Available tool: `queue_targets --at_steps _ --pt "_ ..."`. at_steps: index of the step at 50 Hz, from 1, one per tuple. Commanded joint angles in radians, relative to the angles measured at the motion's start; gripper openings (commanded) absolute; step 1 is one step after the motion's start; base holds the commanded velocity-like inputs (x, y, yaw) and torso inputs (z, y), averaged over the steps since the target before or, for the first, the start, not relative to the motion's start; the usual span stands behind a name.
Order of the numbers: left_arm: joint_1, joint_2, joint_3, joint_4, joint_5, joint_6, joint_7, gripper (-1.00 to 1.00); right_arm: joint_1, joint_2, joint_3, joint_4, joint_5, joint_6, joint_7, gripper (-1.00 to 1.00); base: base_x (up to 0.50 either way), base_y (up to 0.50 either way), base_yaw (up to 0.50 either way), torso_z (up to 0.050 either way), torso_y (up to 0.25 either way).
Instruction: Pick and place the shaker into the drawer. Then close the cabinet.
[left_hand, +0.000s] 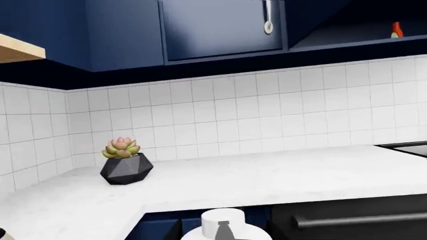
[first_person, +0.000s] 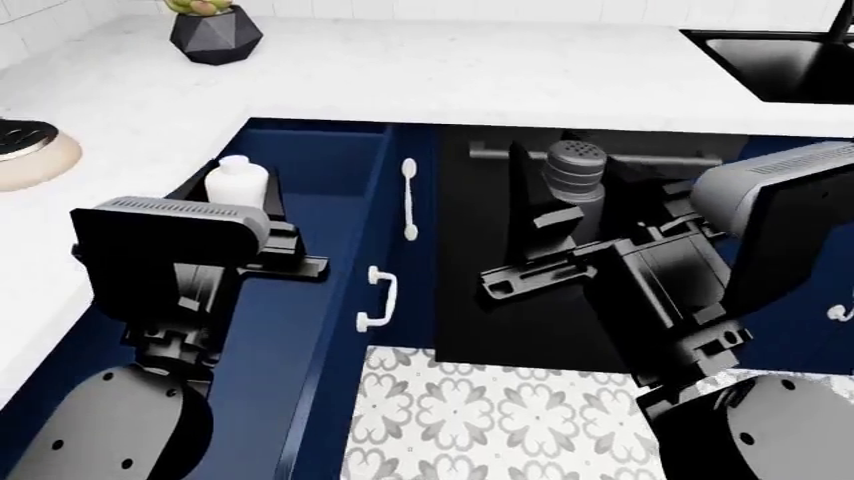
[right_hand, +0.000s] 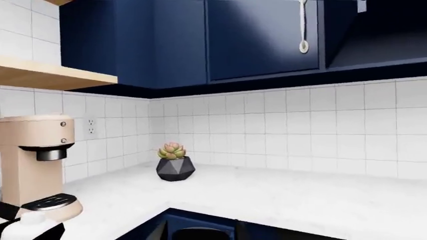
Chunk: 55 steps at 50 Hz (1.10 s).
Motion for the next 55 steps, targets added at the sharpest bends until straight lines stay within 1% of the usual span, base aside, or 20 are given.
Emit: queue_targets --at_steps 1,12,33,52,55 --pt "-0.008 -0.004 0.004 0.002 -0.016 -0.002 -0.012 -1.00 -0.003 0.027 -0.040 -0.014 -0.006 -0.013 0.001 -1.00 0.00 0.00 0.50 0.000 0.000" --pt "-0.006 -0.009 0.007 -0.008 -0.021 0.009 -0.014 -1.00 -0.023 0.045 -0.069 0.001 -0.009 -0.036 0.013 -1.00 0.00 0.00 0.50 0.000 0.000" --pt "-0.002 -0.018 0.018 -0.006 -0.031 0.010 -0.021 -1.00 -0.038 0.068 -0.080 0.013 0.037 -0.056 0.045 -1.00 0.00 0.00 0.50 0.001 0.000" --pt "-0.017 -0.024 0.032 -0.004 -0.048 -0.007 -0.022 -1.00 -0.024 0.082 -0.063 0.020 0.103 -0.065 0.083 -1.00 0.00 0.00 0.50 0.000 0.000" --pt "-0.016 -0.026 0.035 -0.004 -0.050 -0.008 -0.022 -1.00 -0.020 0.085 -0.066 0.021 0.103 -0.064 0.093 -1.00 0.00 0.00 0.00 0.000 0.000"
